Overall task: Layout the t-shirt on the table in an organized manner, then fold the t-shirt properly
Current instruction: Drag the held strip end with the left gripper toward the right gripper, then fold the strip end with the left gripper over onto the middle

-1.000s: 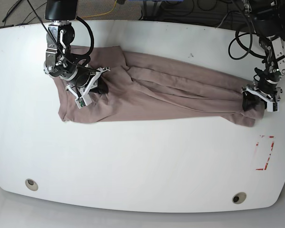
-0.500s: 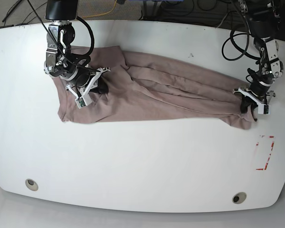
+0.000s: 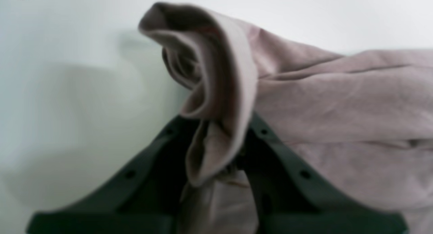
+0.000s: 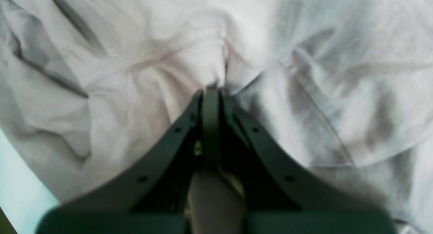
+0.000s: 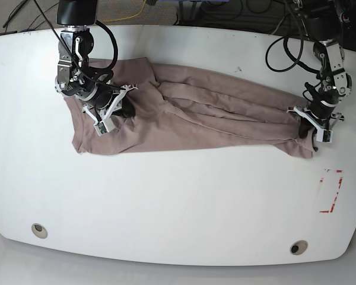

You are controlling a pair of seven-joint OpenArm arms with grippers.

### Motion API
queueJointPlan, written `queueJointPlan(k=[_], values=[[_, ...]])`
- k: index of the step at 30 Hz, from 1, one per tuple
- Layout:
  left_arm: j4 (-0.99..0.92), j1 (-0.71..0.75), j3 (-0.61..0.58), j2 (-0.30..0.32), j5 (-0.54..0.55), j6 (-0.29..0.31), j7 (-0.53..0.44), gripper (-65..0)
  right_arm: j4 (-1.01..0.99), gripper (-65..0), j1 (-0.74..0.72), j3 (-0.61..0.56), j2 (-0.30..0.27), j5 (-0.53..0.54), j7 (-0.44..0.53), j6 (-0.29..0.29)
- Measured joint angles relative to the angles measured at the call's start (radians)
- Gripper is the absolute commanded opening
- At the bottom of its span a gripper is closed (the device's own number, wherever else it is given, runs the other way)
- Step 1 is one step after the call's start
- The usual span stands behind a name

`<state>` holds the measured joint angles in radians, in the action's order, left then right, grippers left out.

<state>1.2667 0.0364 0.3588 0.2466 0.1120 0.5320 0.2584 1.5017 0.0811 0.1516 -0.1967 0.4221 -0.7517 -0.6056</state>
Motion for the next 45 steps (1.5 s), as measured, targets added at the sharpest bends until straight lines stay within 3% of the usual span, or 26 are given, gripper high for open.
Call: queueJointPlan(k=[13, 19, 37, 45], values=[[0.277, 0.027, -0.006, -0.148, 0.001, 0.011, 0.188, -65.0, 0.000, -65.0, -0.002, -0.002, 0.000, 0.000, 0.000, 0.000], [0.330, 0.036, -0.097, -0.179, -0.005, 0.010, 0.252, -65.0, 0.000, -65.0, -0.001, -0.002, 0.000, 0.000, -0.001, 0.002], [0.364, 0.114, -0.285, -0.299, -0.003, 0.008, 0.262, -65.0, 0.000, -65.0, 0.000, -0.002, 0.000, 0.000, 0.000, 0.002], [0.364, 0.127, -0.298, -0.354, -0.004, 0.007, 0.262, -65.0, 0.000, -65.0, 0.001, -0.002, 0.000, 0.000, 0.000, 0.002]])
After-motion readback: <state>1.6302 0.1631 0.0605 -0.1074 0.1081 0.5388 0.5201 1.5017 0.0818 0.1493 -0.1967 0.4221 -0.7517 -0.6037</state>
